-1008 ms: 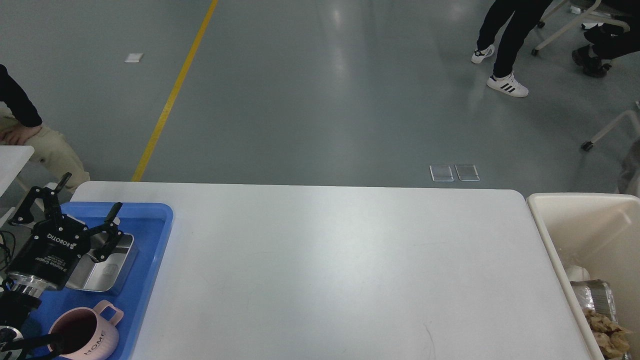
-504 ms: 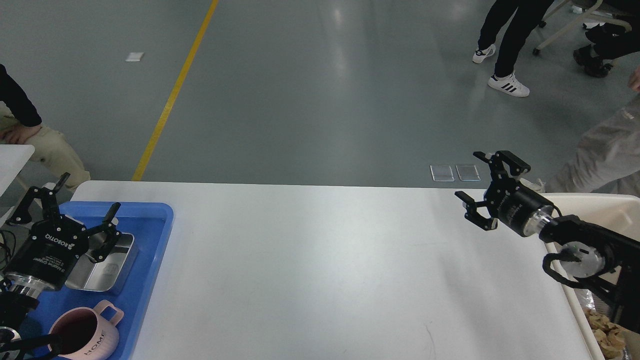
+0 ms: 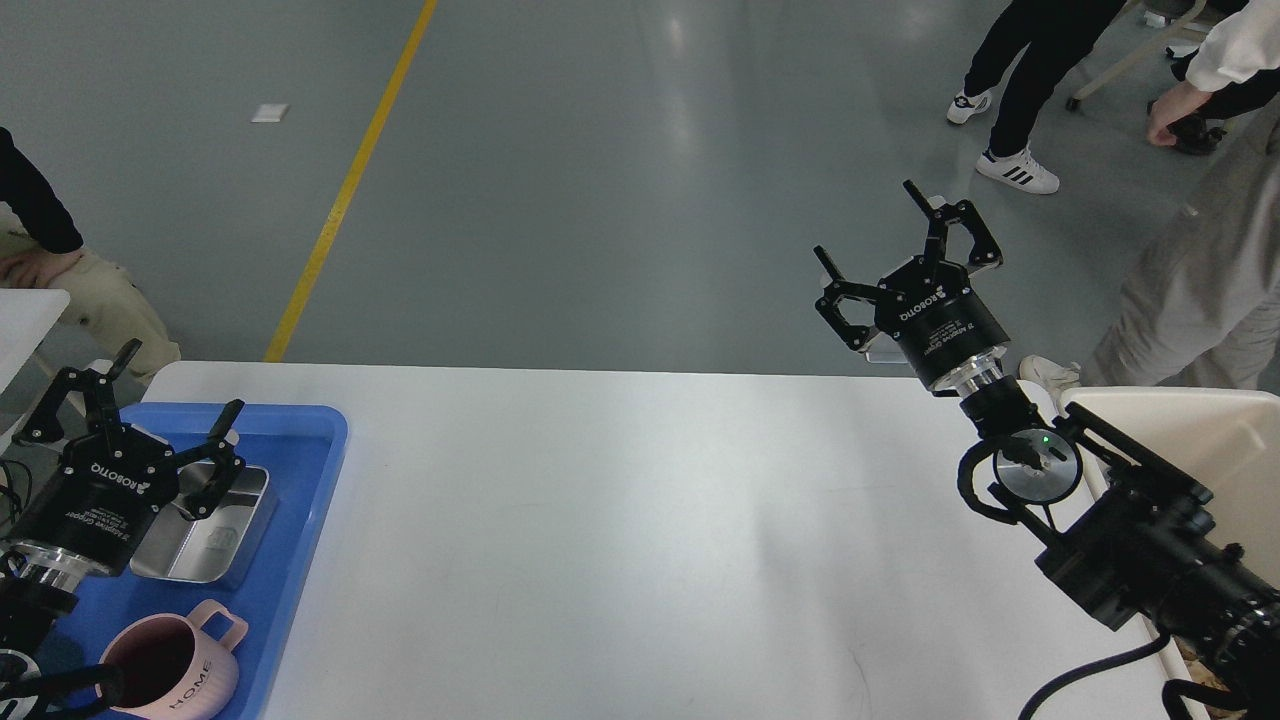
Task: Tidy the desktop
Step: 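Release and raise the right gripper away from the bin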
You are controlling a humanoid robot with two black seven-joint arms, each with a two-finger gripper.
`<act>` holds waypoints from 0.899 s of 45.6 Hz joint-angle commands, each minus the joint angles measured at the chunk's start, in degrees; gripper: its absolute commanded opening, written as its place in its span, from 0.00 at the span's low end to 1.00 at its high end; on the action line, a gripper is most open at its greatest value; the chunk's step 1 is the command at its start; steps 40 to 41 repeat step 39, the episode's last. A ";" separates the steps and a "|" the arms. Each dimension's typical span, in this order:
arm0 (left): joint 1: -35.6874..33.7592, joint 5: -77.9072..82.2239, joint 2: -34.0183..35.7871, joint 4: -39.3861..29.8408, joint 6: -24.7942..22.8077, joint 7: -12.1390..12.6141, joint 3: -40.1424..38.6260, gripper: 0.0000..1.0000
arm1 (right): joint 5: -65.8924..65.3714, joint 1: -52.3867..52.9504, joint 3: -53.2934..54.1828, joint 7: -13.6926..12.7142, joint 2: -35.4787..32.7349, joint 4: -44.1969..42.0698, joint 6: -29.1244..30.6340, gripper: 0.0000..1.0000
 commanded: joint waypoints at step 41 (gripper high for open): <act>-15.44 -7.41 -0.61 19.24 -0.16 4.96 2.38 0.97 | 1.11 -9.17 1.61 0.01 2.77 -1.42 -7.79 1.00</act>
